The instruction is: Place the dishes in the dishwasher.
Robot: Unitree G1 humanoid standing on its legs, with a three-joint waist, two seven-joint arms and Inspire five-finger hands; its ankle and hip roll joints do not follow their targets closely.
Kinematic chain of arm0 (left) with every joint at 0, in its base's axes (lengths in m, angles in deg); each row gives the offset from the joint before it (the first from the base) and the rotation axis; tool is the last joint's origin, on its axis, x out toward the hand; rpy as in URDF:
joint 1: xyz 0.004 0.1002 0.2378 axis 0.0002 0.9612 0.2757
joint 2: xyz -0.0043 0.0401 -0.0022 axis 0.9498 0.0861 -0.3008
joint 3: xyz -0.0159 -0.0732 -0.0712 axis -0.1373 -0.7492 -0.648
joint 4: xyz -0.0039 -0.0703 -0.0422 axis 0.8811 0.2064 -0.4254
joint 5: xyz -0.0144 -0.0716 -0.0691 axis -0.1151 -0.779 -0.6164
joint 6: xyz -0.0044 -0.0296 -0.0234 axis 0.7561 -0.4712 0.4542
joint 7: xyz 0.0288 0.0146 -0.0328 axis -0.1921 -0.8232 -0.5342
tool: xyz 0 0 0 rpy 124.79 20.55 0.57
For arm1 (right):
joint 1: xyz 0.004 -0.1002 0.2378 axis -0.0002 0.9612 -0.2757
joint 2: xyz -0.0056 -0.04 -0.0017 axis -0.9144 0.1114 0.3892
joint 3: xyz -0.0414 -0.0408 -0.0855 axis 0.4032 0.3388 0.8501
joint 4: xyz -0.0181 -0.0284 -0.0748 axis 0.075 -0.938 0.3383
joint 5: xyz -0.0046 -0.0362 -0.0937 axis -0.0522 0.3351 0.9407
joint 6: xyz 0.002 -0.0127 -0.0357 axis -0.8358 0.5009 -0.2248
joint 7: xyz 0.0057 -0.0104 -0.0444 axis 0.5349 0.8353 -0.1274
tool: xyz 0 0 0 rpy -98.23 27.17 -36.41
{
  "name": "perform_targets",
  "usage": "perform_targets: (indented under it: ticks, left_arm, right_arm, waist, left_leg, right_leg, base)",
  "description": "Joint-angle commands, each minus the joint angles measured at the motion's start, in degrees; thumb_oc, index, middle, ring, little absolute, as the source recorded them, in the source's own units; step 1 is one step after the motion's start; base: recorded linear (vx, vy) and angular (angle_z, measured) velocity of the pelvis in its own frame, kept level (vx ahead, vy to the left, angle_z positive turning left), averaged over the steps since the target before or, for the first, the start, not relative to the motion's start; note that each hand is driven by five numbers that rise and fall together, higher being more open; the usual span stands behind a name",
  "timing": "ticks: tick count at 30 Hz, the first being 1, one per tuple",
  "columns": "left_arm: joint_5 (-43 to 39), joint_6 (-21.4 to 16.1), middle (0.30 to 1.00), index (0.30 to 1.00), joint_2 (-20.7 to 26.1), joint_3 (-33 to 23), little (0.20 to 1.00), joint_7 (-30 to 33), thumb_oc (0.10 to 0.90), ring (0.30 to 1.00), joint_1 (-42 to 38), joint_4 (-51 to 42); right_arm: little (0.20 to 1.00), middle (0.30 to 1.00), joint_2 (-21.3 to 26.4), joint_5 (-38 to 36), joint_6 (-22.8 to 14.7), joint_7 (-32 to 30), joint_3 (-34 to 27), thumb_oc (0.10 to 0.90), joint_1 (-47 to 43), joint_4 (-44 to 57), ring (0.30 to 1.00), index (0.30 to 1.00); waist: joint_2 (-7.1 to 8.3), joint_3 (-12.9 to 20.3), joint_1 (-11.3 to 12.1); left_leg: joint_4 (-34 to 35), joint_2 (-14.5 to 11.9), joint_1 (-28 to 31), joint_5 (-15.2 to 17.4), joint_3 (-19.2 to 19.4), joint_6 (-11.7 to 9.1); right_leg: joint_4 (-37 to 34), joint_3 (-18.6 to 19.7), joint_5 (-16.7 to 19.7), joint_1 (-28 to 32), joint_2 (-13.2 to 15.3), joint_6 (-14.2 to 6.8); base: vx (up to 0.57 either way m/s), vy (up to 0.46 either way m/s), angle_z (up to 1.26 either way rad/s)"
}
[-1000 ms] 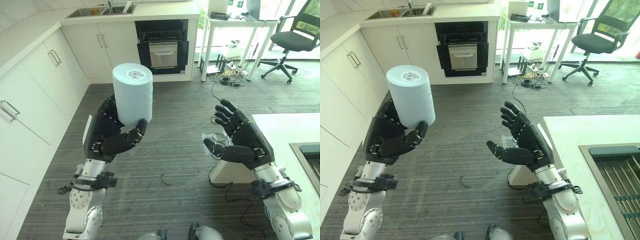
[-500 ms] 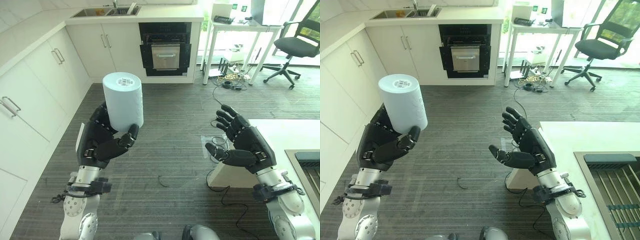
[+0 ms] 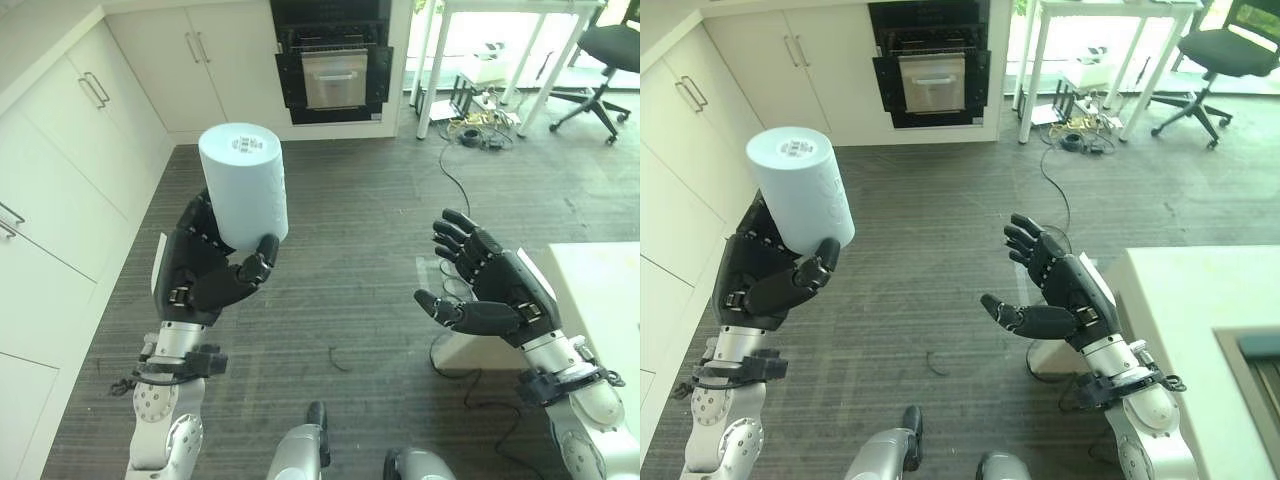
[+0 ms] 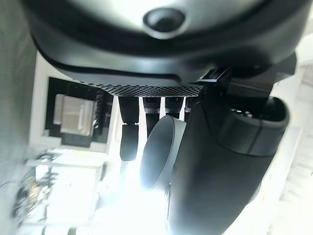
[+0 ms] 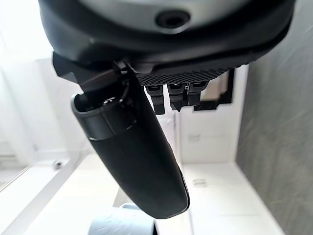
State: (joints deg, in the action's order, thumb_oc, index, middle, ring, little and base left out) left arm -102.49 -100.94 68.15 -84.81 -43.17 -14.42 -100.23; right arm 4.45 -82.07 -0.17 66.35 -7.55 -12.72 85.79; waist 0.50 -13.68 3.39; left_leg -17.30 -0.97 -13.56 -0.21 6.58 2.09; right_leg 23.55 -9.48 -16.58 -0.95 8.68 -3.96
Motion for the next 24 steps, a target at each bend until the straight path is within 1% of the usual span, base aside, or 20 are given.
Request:
perform_targets:
  ticks: [1, 2, 3, 4, 5, 6, 7, 8, 9, 10, 11, 12, 13, 14, 16, 18, 19, 22, 23, 24]
  left_arm:
    - [-0.3, -4.5, 0.300, 0.300, 4.2, -3.7, 0.300, -4.1, 0.400, 0.300, -1.0, -4.4]
    - [1.1, -4.4, 0.300, 0.300, 4.0, -3.4, 0.300, -4.1, 0.400, 0.300, -1.1, -4.1]
    - [2.0, -4.0, 0.300, 0.300, 4.0, -3.3, 0.300, -3.8, 0.400, 0.300, -1.1, -4.3]
    - [3.0, -3.8, 0.300, 0.300, 3.8, -3.0, 0.300, -3.4, 0.400, 0.300, -0.9, -4.4]
    - [4.0, -4.0, 0.300, 0.300, 3.7, -2.7, 0.300, -2.4, 0.400, 0.300, -0.7, -4.5]
    - [4.0, -4.0, 0.300, 0.300, 3.9, -2.9, 0.300, -2.0, 0.400, 0.300, -0.6, -4.6]
    - [3.6, -3.9, 0.300, 0.300, 4.3, -3.1, 0.300, -1.8, 0.400, 0.300, -0.5, -4.7]
    - [3.1, -3.6, 0.300, 0.300, 4.8, -3.3, 0.300, -1.4, 0.400, 0.300, -0.9, -4.9]
    - [2.9, -3.7, 0.300, 0.300, 5.0, -3.5, 0.300, -1.3, 0.400, 0.300, -1.1, -4.8]
    - [2.8, -3.7, 0.300, 0.300, 5.1, -3.8, 0.300, -1.1, 0.400, 0.300, -0.9, -4.8]
    - [3.1, -4.2, 0.300, 0.300, 5.1, -3.9, 0.300, -0.9, 0.400, 0.300, -0.4, -4.7]
    - [4.1, -4.5, 0.300, 0.300, 5.2, -3.5, 0.300, -0.1, 0.400, 0.300, 0.0, -5.1]
    - [4.4, -4.6, 0.300, 0.300, 5.3, -3.5, 0.300, 0.1, 0.400, 0.300, 0.0, -5.2]
    - [4.9, -5.0, 0.300, 0.300, 5.2, -3.1, 0.300, 0.2, 0.400, 0.300, 0.1, -5.2]
    - [4.9, -5.1, 0.300, 0.300, 5.1, -2.2, 0.300, 1.2, 0.400, 0.300, -0.7, -5.1]
    - [5.1, -5.1, 0.300, 0.300, 4.9, -1.2, 0.300, 1.7, 0.400, 0.300, -1.7, -4.6]
    - [4.9, -5.2, 0.300, 0.300, 4.8, -0.6, 0.300, 2.0, 0.400, 0.300, -2.0, -4.7]
    - [2.6, -4.8, 0.300, 0.300, 4.3, -0.8, 0.300, 2.1, 0.400, 0.300, -1.5, -5.6]
    - [2.2, -4.8, 0.300, 0.300, 4.1, -0.8, 0.300, 2.1, 0.400, 0.300, -1.2, -5.7]
    - [1.4, -4.5, 0.300, 0.300, 3.4, -1.1, 0.300, 2.2, 0.400, 0.300, -0.2, -6.4]
  right_arm:
    - [0.900, 0.900, -2.2, -6.2, -5.6, -1.0, -1.4, 0.800, -4.1, 2.6, 0.900, 0.900]
    - [0.900, 0.900, -3.4, -5.9, -5.4, -0.9, -0.8, 0.800, -4.1, 2.3, 0.900, 0.900]
    - [0.900, 0.900, -4.1, -5.6, -5.5, -0.5, -0.5, 0.800, -3.8, 2.5, 0.900, 0.900]
    - [0.900, 0.900, -4.8, -5.2, -5.7, -0.2, 0.4, 0.800, -4.1, 2.5, 0.900, 0.900]
    - [0.900, 0.900, -5.2, -5.0, -6.0, 0.1, 1.3, 0.800, -4.6, 1.9, 0.900, 0.900]
    - [0.900, 0.900, -4.9, -5.3, -6.4, 0.4, 1.6, 0.800, -5.0, 1.3, 0.900, 0.900]
    - [0.900, 0.900, -4.4, -5.7, -6.5, 0.3, 1.6, 0.800, -5.2, 1.0, 0.900, 0.900]
    - [0.900, 0.900, -3.8, -5.8, -6.6, 0.3, 1.2, 0.800, -5.4, 0.8, 0.900, 0.900]
    - [0.900, 0.900, -3.5, -6.0, -7.0, 0.7, 0.9, 0.800, -5.3, 0.4, 0.900, 0.900]
    - [0.900, 0.900, -3.1, -6.1, -7.3, 1.2, 0.6, 0.800, -5.1, 0.1, 0.900, 0.900]
    - [0.900, 0.900, -2.7, -6.4, -7.7, 1.8, 0.3, 0.800, -4.8, 0.0, 0.900, 0.900]
    - [0.900, 0.900, -2.6, -7.1, -8.0, 2.4, 0.1, 0.800, -4.4, 0.3, 0.900, 0.900]
    - [0.900, 0.900, -2.6, -7.2, -8.1, 2.4, 0.0, 0.800, -4.3, 0.4, 0.900, 0.900]
    - [0.900, 0.900, -2.4, -6.7, -8.6, 1.9, -0.2, 0.800, -4.0, 0.6, 0.900, 0.900]
    - [0.900, 0.900, -1.6, -6.2, -8.5, 0.3, 0.1, 0.800, -4.8, 1.3, 0.900, 0.900]
    - [0.900, 0.900, -1.2, -5.6, -8.6, -0.8, 0.8, 0.800, -6.3, 1.5, 0.900, 0.900]
    - [0.900, 0.900, -0.6, -4.6, -8.5, -1.9, 0.8, 0.800, -7.2, 2.0, 0.900, 0.900]
    - [0.900, 0.900, 0.6, -5.0, -7.4, -2.3, -0.6, 0.800, -6.9, 2.3, 0.900, 0.900]
    - [0.900, 0.900, 0.7, -5.0, -7.1, -2.1, -0.9, 0.800, -6.6, 2.3, 0.900, 0.900]
    - [0.900, 0.900, 1.1, -5.7, -6.5, -1.1, -1.9, 0.800, -5.6, 2.9, 0.900, 0.900]
  waist:
    - [0.55, 6.2, 0.3]
    - [0.65, 6.0, 0.1]
    - [0.20, 5.9, -0.1]
    - [-0.50, 5.3, -0.6]
    - [-1.01, 4.6, -0.9]
    - [-0.98, 4.2, -0.9]
    - [-1.05, 4.0, -1.0]
    - [-0.94, 3.7, -1.3]
    - [-0.82, 3.1, -1.6]
    - [0.02, 2.5, -2.0]
    - [1.16, 2.1, -2.8]
    - [1.21, 1.7, -3.8]
    - [1.23, 1.6, -3.9]
    - [1.51, 1.5, -4.6]
    - [1.70, 2.2, -5.1]
    - [1.78, 3.2, -5.5]
    - [1.61, 4.2, -5.8]
    - [1.50, 5.6, -6.3]
    - [1.44, 5.8, -6.4]
    - [1.19, 6.5, -6.5]
  left_leg:
    - [0.1, 0.0, -1.2, 8.3, -5.1, -1.8]
    - [0.1, 1.1, 0.3, 9.3, -5.4, -1.0]
    - [0.1, 1.5, 1.0, 9.5, -6.0, -0.6]
    - [0.1, 1.4, 2.9, 10.4, -5.7, -0.1]
    - [0.1, 1.0, 4.3, 10.8, -5.0, -0.2]
    - [0.1, 1.0, 4.7, 10.8, -4.6, -0.4]
    - [0.1, 0.9, 5.0, 10.7, -4.7, -0.7]
    - [0.1, 0.9, 5.1, 10.6, -4.3, -1.1]
    - [0.1, 0.8, 5.5, 10.9, -3.7, -1.3]
    - [0.1, 1.3, 6.1, 11.5, -2.4, -1.3]
    - [0.1, 2.1, 7.4, 12.7, -0.9, -1.1]
    - [0.1, 2.1, 9.2, 14.0, -0.3, -0.4]
    - [0.1, 2.2, 9.5, 14.4, -0.4, -0.2]
    - [0.1, 2.9, 10.8, 15.5, -1.0, 0.3]
    - [0.1, 3.4, 12.0, 16.5, -1.2, 0.7]
    - [0.1, 3.3, 13.7, 17.7, -0.4, 1.1]
    - [0.1, 3.0, 16.0, 18.6, -0.1, 0.7]
    - [0.1, 1.8, 19.2, 19.5, 1.0, -0.1]
    - [0.1, 1.5, 19.7, 19.5, 1.1, -0.5]
    - [0.1, 0.6, 22.2, 16.1, 0.9, -1.9]
  right_leg:
    - [-6.4, -3.9, 9.8, 10.6, -1.1, -5.4]
    - [-2.8, -3.9, 13.5, 10.2, -0.5, -5.9]
    - [3.4, -3.6, 15.9, 7.6, -0.4, -6.1]
    - [9.6, -3.8, 16.8, 2.9, -0.4, -5.5]
    - [11.9, -4.3, 15.8, -1.3, -0.3, -4.4]
    - [9.8, -4.5, 13.4, -2.8, -1.8, -3.5]
    - [6.6, -4.9, 11.8, -3.0, -3.4, -3.0]
    - [-4.0, -6.5, 10.5, -2.5, -4.6, -2.2]
    - [-6.4, -7.1, 9.8, -3.3, -4.2, -2.0]
    - [-6.4, -6.9, 9.5, -6.0, -2.4, -2.5]
    - [-6.4, -5.0, 12.1, -11.1, -0.1, -4.0]
    - [-6.4, -2.8, 14.4, -15.2, 0.8, -4.6]
    - [-6.4, -2.3, 14.8, -15.4, 0.7, -4.7]
    - [-6.4, -0.5, 14.4, -16.4, 0.2, -5.1]
    - [-6.4, -0.4, 14.5, -16.3, -0.2, -5.1]
    - [-6.4, -0.7, 14.9, -14.9, -0.1, -5.1]
    - [-6.4, -1.2, 14.1, -13.5, -0.2, -4.3]
    - [-6.4, -2.0, 12.9, -11.9, -0.3, -3.1]
    - [-6.4, -2.1, 12.6, -11.5, -0.4, -2.8]
    - [-6.4, -2.3, 11.2, -10.2, -1.6, -1.4]
  base:
    - [0.31, 0.257, 0.38]
    - [0.23, 0.222, 0.37]
    - [0.21, 0.227, 0.26]
    - [0.15, 0.189, 0.19]
    - [0.16, 0.122, -0.05]
    - [0.15, 0.027, -0.38]
    - [0.22, -0.073, -0.58]
    - [0.21, -0.109, -0.47]
    - [0.20, -0.160, -0.16]
    - [0.19, -0.200, -0.16]
    - [0.33, -0.306, -0.14]
    - [0.32, -0.272, -0.20]
    - [0.39, -0.315, 0.07]
    - [0.27, -0.230, 0.08]
    - [0.32, -0.283, 0.25]
    - [0.37, -0.283, 0.42]
    - [0.42, -0.287, 0.32]
    - [0.29, -0.187, -0.03]
    - [0.34, -0.222, 0.15]
    - [0.32, -0.223, 0.35]
